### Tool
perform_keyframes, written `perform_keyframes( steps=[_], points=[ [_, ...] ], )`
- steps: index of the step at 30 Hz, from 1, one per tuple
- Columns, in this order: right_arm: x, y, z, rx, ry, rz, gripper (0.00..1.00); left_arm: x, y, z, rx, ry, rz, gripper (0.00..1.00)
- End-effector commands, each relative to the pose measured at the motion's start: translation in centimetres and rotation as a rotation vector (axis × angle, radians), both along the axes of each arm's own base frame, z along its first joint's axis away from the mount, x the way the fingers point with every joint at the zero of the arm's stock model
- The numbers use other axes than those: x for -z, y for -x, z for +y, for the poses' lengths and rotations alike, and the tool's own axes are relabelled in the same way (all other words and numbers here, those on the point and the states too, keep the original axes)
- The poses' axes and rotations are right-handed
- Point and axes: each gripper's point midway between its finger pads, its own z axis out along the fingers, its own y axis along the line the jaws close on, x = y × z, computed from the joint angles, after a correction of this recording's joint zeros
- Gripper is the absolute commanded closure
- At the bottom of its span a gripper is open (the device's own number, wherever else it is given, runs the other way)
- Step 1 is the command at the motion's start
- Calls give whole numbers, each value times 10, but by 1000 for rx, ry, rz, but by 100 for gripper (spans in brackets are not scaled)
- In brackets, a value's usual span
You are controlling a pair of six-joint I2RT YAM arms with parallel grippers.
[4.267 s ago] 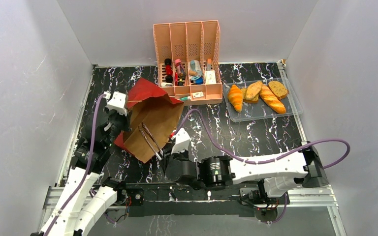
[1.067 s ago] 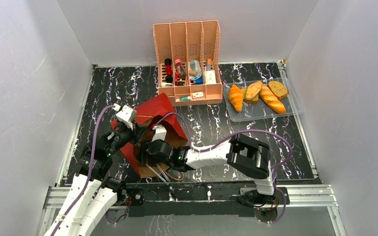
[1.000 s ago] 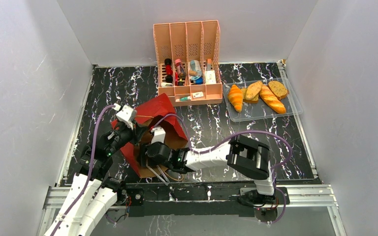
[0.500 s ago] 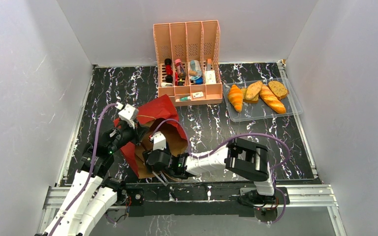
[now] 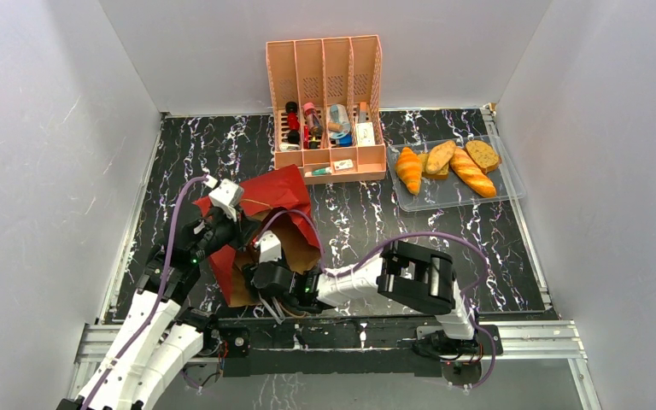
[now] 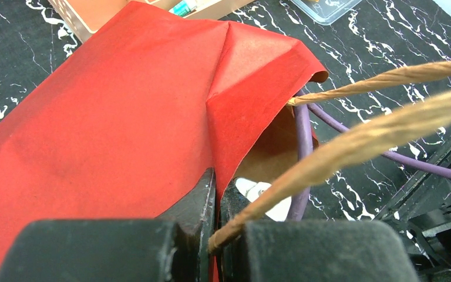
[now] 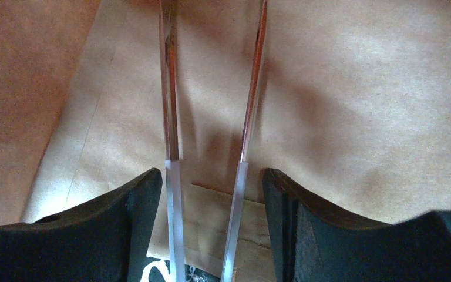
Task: Take the fake bread out of the paper bag
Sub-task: Pick up the clamp from the paper bag.
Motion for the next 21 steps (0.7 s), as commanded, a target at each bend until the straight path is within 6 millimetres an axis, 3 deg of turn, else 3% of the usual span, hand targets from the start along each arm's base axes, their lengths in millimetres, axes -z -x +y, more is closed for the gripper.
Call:
perform_keyframes(
  steps=[1,10,14,15,18,21],
  points=[
    [13,0,14,-40,-6,17,40,-7,1,-8,40,27,-11,100],
    [-18,0,25,-82,-116,14,44,-3,0,-7,34,12,0,100],
    [-7,-2,28,-80,-88,15,47,-3,0,-8,34,20,3,100],
    [-3,-2,29,-77,-82,19,50,-3,-1,-8,33,22,4,100],
    [1,-6,27,-41,-89,20,72,-3,-1,-7,22,25,6,100],
    [-4,-11,25,-9,-113,17,83,-4,-3,-5,7,23,0,100]
  ],
)
